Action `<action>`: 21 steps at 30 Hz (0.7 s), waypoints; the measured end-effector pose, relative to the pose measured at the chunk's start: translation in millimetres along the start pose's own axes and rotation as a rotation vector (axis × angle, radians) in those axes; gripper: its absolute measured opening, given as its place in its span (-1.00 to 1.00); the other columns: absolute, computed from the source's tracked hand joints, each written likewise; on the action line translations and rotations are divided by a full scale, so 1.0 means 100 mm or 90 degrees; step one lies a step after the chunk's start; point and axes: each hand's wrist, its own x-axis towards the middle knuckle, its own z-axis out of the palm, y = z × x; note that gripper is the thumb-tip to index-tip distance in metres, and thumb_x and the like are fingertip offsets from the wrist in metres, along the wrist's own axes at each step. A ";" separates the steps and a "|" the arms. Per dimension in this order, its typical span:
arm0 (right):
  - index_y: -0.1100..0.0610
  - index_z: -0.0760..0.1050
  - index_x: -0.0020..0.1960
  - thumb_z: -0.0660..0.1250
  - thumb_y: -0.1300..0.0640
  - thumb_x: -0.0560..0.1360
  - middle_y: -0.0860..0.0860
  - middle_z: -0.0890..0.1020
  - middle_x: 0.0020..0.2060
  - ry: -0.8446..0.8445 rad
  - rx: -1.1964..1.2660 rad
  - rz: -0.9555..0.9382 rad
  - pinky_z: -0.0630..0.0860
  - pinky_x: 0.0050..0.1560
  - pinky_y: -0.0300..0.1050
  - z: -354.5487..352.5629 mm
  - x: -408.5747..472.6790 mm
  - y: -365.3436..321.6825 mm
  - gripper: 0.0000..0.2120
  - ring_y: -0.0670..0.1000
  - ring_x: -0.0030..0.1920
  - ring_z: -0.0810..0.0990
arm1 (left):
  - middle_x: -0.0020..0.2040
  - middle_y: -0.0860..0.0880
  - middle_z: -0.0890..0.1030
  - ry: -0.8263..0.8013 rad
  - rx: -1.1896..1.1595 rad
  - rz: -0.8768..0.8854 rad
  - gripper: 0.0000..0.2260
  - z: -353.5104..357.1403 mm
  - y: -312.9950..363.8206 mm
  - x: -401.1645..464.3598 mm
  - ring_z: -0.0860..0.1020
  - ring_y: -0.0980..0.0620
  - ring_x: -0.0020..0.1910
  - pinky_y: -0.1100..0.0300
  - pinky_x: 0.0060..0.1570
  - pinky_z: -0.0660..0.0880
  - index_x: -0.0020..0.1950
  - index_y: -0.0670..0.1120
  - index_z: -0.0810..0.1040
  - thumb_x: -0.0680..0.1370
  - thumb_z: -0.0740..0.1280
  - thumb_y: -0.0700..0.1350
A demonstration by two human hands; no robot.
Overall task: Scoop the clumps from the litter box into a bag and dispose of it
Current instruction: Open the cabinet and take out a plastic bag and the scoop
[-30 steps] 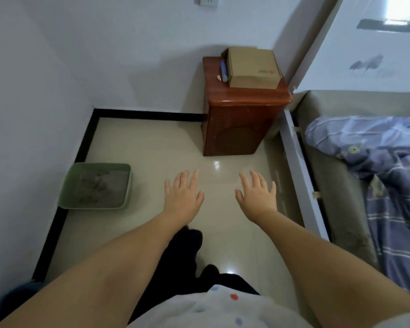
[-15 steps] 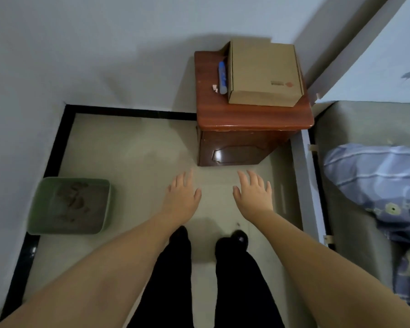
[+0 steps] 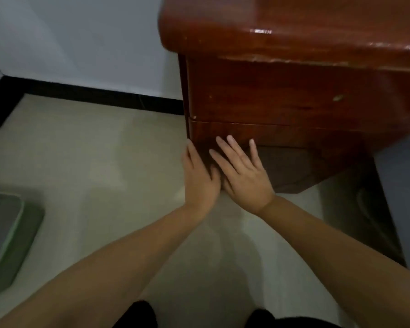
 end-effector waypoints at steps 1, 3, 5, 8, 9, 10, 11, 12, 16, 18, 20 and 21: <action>0.08 0.24 0.44 0.27 0.11 0.51 0.08 0.29 0.47 0.040 -0.011 -0.015 -0.05 0.47 0.22 0.13 -0.01 0.05 -0.48 0.05 0.51 0.10 | 0.51 -0.13 0.04 0.017 -0.003 0.023 -0.37 0.09 -0.06 0.01 0.17 -0.07 0.46 0.10 0.45 0.20 0.55 -0.13 -0.08 0.58 0.19 -0.19; 0.07 0.18 0.47 0.21 0.08 0.55 0.06 0.23 0.48 0.110 -0.035 -0.036 -0.15 0.48 0.19 0.34 0.01 0.11 -0.49 0.02 0.54 -0.05 | 0.52 -0.11 -0.08 0.042 -0.001 0.063 -0.32 0.24 -0.15 0.02 0.06 -0.03 0.49 0.25 0.42 0.08 0.54 -0.13 -0.19 0.58 0.20 -0.20; 0.08 0.15 0.48 0.14 0.06 0.57 0.04 0.21 0.47 0.158 -0.067 -0.056 -0.20 0.49 0.15 0.47 0.06 0.18 -0.50 -0.01 0.53 -0.13 | 0.53 -0.10 -0.15 0.062 -0.014 0.122 -0.26 0.32 -0.24 0.03 0.00 -0.03 0.51 0.22 0.44 0.04 0.52 -0.12 -0.26 0.57 0.22 -0.23; 0.10 0.13 0.49 0.13 0.11 0.58 0.02 0.15 0.48 0.182 -0.125 -0.092 -0.20 0.50 0.10 0.47 0.16 0.28 -0.50 0.00 0.52 -0.03 | 0.52 -0.12 -0.14 0.080 -0.017 0.160 -0.22 0.37 -0.28 0.12 0.01 -0.07 0.51 0.09 0.48 0.10 0.52 -0.13 -0.28 0.54 0.25 -0.25; 0.11 0.13 0.49 0.13 0.13 0.58 0.04 0.16 0.48 0.169 -0.127 -0.093 -0.17 0.50 0.09 0.41 0.19 0.29 -0.50 0.00 0.51 0.02 | 0.52 -0.13 -0.12 0.086 -0.022 0.141 -0.22 0.35 -0.23 0.17 0.03 -0.08 0.50 0.07 0.48 0.12 0.52 -0.15 -0.27 0.53 0.25 -0.27; 0.11 0.13 0.50 0.12 0.16 0.58 0.06 0.18 0.48 0.152 -0.115 -0.084 -0.15 0.51 0.07 0.34 0.24 0.29 -0.50 0.01 0.50 0.06 | 0.51 -0.14 -0.08 0.093 -0.035 0.116 -0.23 0.31 -0.18 0.23 0.07 -0.09 0.50 0.06 0.47 0.16 0.53 -0.16 -0.24 0.53 0.26 -0.28; 0.12 0.13 0.50 0.11 0.18 0.58 0.08 0.20 0.49 0.140 -0.100 -0.069 -0.12 0.51 0.05 0.28 0.29 0.28 -0.50 0.03 0.50 0.09 | 0.50 -0.14 -0.04 0.099 -0.047 0.093 -0.24 0.27 -0.13 0.29 0.12 -0.10 0.48 0.07 0.46 0.19 0.53 -0.16 -0.20 0.53 0.26 -0.29; 0.12 0.14 0.50 0.09 0.19 0.58 0.10 0.22 0.49 0.132 -0.091 -0.056 -0.09 0.51 0.04 0.23 0.34 0.26 -0.51 0.05 0.50 0.11 | 0.49 -0.15 0.02 0.111 -0.057 0.071 -0.27 0.23 -0.08 0.35 0.17 -0.10 0.46 0.10 0.44 0.22 0.53 -0.17 -0.16 0.53 0.26 -0.30; 0.13 0.17 0.49 0.03 0.19 0.59 0.11 0.25 0.48 0.149 -0.146 -0.055 -0.02 0.49 0.08 0.23 0.39 0.24 -0.54 0.07 0.50 0.17 | 0.41 -0.16 0.19 0.165 -0.077 0.039 -0.36 0.20 -0.06 0.44 0.28 -0.07 0.37 0.18 0.35 0.31 0.51 -0.18 0.04 0.51 0.28 -0.30; 0.12 0.21 0.48 0.02 0.20 0.59 0.09 0.28 0.47 0.195 -0.181 -0.047 0.00 0.48 0.11 0.22 0.43 0.24 -0.55 0.06 0.48 0.21 | 0.37 -0.14 0.23 0.179 -0.095 0.036 -0.42 0.17 -0.07 0.46 0.30 -0.05 0.34 0.24 0.29 0.30 0.49 -0.16 0.12 0.51 0.27 -0.29; 0.11 0.27 0.45 0.09 0.23 0.56 0.07 0.36 0.43 0.245 -0.199 -0.027 0.06 0.45 0.10 0.17 0.49 0.22 -0.54 0.05 0.45 0.27 | 0.35 -0.13 0.26 0.178 -0.109 0.037 -0.48 0.10 -0.10 0.49 0.33 -0.05 0.32 0.27 0.24 0.30 0.45 -0.16 0.19 0.52 0.26 -0.29; 0.11 0.31 0.43 0.13 0.24 0.53 0.06 0.41 0.40 0.263 -0.197 -0.012 0.10 0.43 0.09 0.13 0.51 0.20 -0.54 0.04 0.42 0.31 | 0.33 -0.13 0.28 0.161 -0.128 0.048 -0.51 0.04 -0.11 0.50 0.36 -0.05 0.30 0.25 0.27 0.33 0.42 -0.17 0.22 0.51 0.26 -0.30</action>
